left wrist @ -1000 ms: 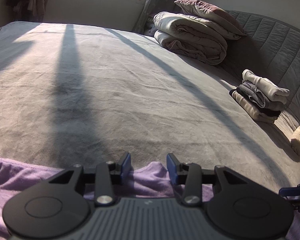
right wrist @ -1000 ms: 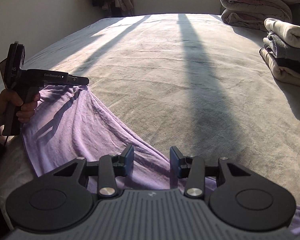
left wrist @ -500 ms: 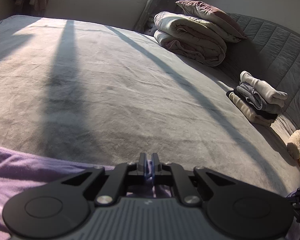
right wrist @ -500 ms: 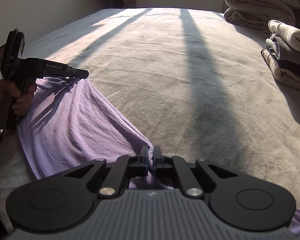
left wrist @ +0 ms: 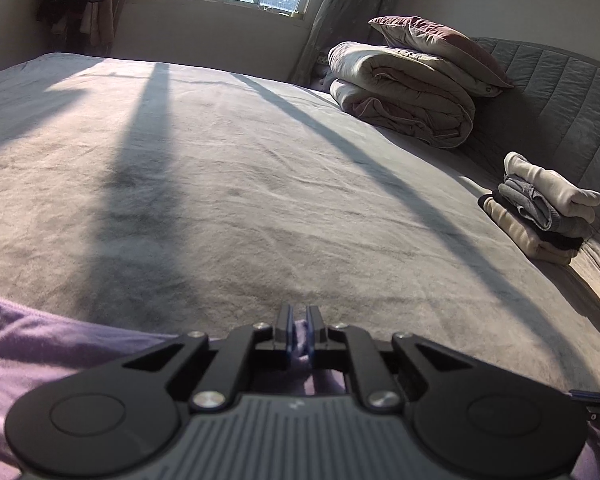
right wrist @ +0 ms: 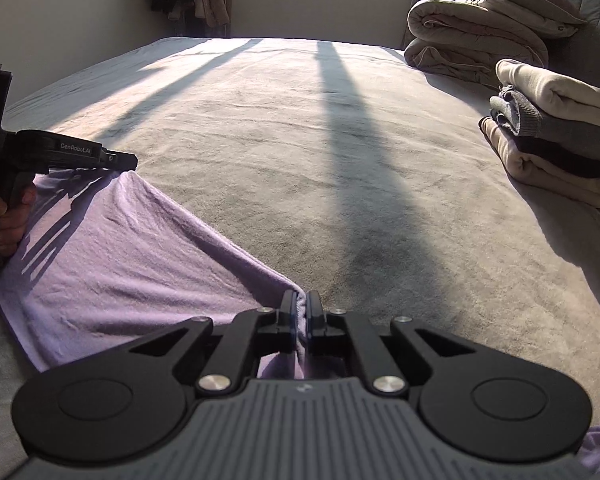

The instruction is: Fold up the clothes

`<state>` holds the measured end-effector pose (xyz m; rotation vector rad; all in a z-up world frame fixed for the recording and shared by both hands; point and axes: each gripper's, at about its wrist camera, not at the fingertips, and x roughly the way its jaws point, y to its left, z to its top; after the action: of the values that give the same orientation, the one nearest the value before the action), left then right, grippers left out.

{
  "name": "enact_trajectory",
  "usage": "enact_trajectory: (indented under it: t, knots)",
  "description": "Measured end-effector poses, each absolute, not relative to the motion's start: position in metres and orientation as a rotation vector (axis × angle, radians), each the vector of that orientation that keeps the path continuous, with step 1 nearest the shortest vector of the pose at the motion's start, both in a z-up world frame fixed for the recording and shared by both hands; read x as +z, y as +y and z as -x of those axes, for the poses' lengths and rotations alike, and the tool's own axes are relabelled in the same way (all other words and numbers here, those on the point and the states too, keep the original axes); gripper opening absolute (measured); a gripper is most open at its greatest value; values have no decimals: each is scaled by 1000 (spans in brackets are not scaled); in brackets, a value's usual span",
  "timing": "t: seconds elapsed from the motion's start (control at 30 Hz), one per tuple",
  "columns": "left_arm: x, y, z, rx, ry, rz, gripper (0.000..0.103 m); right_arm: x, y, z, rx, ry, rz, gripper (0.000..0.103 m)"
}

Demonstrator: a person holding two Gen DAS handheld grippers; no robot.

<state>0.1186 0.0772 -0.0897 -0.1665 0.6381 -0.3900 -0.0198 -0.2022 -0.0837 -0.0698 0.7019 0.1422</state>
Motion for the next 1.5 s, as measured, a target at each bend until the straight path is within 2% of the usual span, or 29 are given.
enact_trajectory:
  t: [0.07,0.1,0.13,0.17,0.23,0.27,0.37,0.57,0.83,0.9,1.0,1.17,1.2,1.3,1.5]
  knots:
    - [-85,77,-116,-389,634,170,17,-80,-207,20,159,708,40,8]
    - [-81,76,-114,-386,627,172,31,-78,-210,20,175,711,19,17]
    - [-75,74,-111,-393,614,173,42,-74,-217,21,185,717,-10,21]
    - [-69,72,-106,-409,594,171,43,-69,-225,23,177,711,-30,22]
    - [-59,65,-98,-445,569,156,48,-61,-245,30,144,697,-63,36]
    - [-55,60,-93,-467,561,145,49,-57,-257,35,119,688,-75,40]
    - [-50,40,-79,-546,560,79,53,-48,-294,49,35,677,-113,42]
    - [-49,-2,-43,-657,579,-34,53,-41,-359,80,-109,671,-187,42]
    - [-53,-55,1,-787,599,-146,52,-55,-393,114,-82,675,-209,42]
    - [-56,-64,9,-807,614,-148,39,-61,-397,120,-67,679,-210,42]
    - [-62,-75,17,-813,637,-151,28,-69,-400,124,-53,680,-208,42]
    - [-70,-93,24,-804,657,-157,26,-79,-398,125,-21,652,-167,43]
    - [-71,-96,24,-800,659,-159,26,-81,-396,125,-13,650,-151,40]
    - [-73,-105,24,-776,655,-169,26,-83,-387,126,15,645,-90,6]
    - [-77,-114,31,-736,642,-210,26,-77,-378,135,-93,584,42,4]
